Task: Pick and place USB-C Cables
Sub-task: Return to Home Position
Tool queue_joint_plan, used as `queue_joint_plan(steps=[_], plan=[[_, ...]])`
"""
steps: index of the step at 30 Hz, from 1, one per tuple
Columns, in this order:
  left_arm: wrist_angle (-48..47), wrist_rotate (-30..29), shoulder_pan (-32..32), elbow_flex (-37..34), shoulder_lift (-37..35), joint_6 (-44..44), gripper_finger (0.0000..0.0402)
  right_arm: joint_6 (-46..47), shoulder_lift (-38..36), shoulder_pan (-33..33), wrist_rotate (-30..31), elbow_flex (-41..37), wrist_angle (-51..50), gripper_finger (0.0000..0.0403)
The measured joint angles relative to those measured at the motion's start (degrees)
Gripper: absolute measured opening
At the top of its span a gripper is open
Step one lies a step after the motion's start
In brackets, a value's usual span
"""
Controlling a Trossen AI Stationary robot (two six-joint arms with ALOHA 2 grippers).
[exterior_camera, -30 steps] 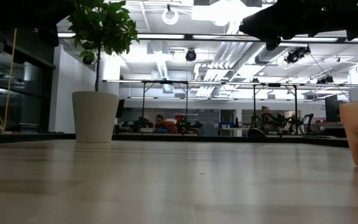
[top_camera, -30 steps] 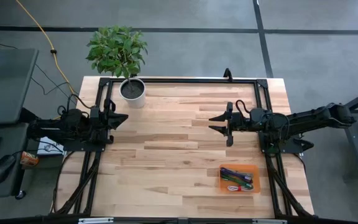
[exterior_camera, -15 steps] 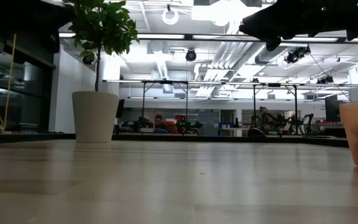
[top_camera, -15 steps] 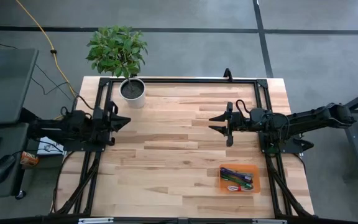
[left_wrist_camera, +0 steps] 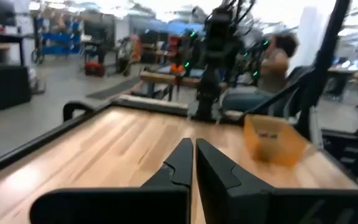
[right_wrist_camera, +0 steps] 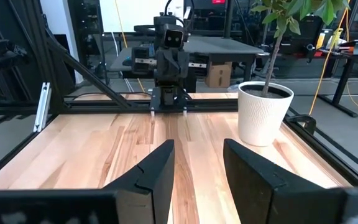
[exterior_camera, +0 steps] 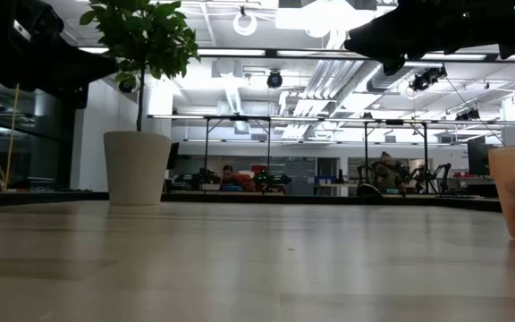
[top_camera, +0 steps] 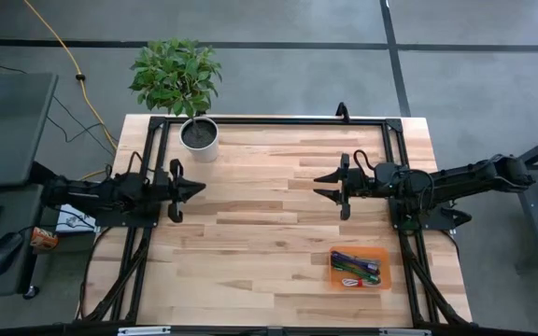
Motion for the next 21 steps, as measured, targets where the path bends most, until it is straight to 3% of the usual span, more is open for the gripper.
queue_joint_plan(steps=[17,21], plan=[[-0.3,1.4,0.1,0.0,0.6,2.7,0.0,3.4,-0.2,0.0,0.7,0.0,-0.9,0.0128],[-0.3,1.5,0.1,0.0,0.6,2.7,0.0,3.9,-1.6,0.0,3.1,0.0,-3.3,0.0109]])
